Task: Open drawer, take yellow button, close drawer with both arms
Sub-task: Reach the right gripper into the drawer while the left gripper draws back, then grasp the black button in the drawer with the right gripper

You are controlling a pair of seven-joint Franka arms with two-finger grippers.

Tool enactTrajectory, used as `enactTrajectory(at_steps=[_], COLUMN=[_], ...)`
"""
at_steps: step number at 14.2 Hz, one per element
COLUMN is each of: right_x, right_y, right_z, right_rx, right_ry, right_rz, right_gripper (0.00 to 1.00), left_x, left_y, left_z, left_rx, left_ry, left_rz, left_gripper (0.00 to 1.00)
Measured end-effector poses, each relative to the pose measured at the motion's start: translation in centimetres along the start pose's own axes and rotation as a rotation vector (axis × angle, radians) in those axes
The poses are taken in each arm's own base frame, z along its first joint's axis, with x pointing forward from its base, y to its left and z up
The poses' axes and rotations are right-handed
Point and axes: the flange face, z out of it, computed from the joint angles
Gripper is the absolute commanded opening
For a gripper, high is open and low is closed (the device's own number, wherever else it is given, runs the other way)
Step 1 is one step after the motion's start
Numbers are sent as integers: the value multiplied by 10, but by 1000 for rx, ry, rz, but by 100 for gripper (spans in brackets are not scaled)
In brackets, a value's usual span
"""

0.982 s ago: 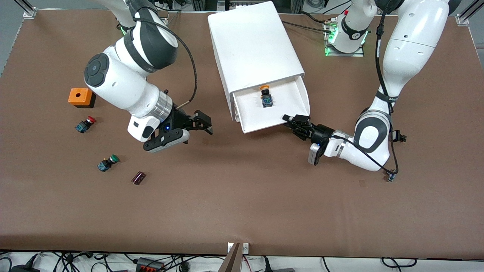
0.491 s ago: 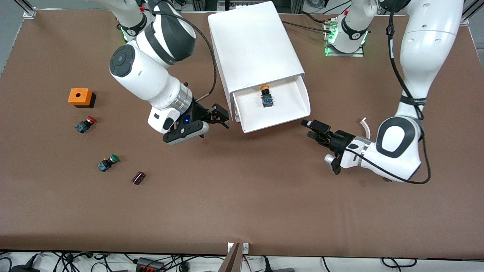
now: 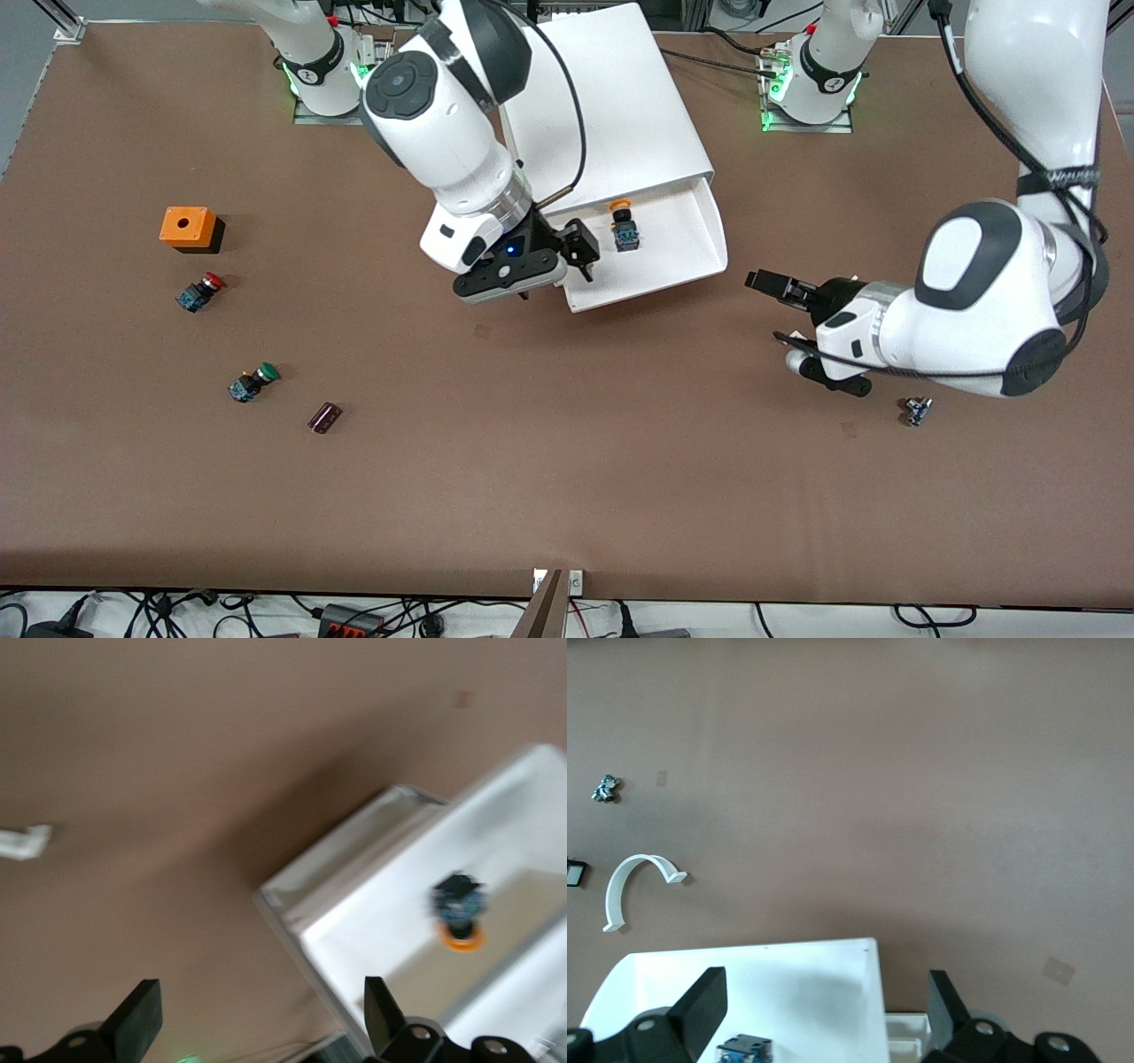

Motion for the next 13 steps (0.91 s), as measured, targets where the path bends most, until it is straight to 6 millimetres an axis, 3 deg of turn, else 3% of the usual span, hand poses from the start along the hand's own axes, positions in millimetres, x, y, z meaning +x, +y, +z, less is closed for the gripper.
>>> enactTrajectory(at_steps=[2,5,9,13], right_x=[-3,-12,-38,-56], right_y=[-11,-28,-55,-75], right_z=[6,24,52,66], right_rx=[3,-13,-47,-75], right_ry=[-4,-15,-49,-81], right_rz=[14,0,-36,-48], right_gripper=[100,100,100,100], left_x=[-9,-13,0,6], left_y=[2,-17,-49,-77], left_z=[-19,-42,-28,-16], left_rx=[183,273,317,301], left_ry=[33,78,51,23], left_rz=[-23,-61,-103,-137], left_gripper=[100,100,100,100])
